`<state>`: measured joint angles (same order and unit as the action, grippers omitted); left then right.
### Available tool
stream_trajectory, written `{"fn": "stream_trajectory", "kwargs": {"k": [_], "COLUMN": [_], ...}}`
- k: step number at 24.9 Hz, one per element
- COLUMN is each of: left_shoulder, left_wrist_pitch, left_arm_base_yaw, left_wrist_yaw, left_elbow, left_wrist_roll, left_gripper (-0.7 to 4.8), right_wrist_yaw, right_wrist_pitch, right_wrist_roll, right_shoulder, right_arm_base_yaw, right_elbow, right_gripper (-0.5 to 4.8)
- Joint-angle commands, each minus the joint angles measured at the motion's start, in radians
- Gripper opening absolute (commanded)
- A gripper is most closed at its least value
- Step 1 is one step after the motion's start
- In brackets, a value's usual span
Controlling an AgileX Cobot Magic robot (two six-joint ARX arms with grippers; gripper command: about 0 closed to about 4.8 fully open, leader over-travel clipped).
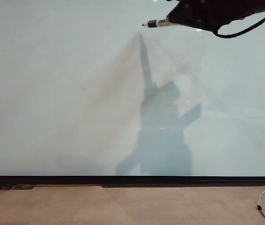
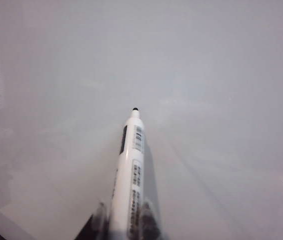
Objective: Pick up the pen on the shelf to the right of the whiteboard and draw a triangle.
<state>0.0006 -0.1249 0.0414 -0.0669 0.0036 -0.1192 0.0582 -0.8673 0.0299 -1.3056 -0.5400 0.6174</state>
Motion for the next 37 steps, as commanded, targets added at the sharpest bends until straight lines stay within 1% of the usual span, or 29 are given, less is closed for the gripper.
{"fn": "stream_trajectory", "kwargs": {"k": [1,4,6,20,30,37], "left_shoulder": [0.000,0.000,0.000,0.000,0.000,0.000], "left_wrist_pitch": [0.006,0.006,0.006,0.006,0.006,0.006], "left_arm_base_yaw": [0.000,0.000,0.000,0.000,0.000,0.000], "left_wrist_yaw": [0.000,0.000,0.000,0.000,0.000,0.000], "left_elbow": [0.003,0.003,0.003,0.003,0.003,0.003], "left_wrist_roll": [-0.001,-0.001,-0.001,-0.001,-0.001,-0.001], "left_gripper": [-0.05,-0.05,-0.05,-0.05,-0.05,-0.05], "right_wrist_yaw": [-0.013,-0.017,-0.039,-0.039,-0.036,-0.006], "right_wrist_pitch": [-0.058,-0.058,-0.058,-0.048,0.003,0.003], "right_wrist_roll": [0.032,0.051,0.053,0.053,0.049,0.044], "right_shoulder": [0.002,-0.002,-0.012,-0.080,-0.104,-0.127], "right_arm_base_yaw": [0.001,0.002,0.002,0.009,0.008,0.007], "right_elbow": [0.011,0.011,0.014,0.047,0.047,0.047], "right_gripper": [-0.07,-0.07,-0.07,-0.07,-0.07,-0.07]}}
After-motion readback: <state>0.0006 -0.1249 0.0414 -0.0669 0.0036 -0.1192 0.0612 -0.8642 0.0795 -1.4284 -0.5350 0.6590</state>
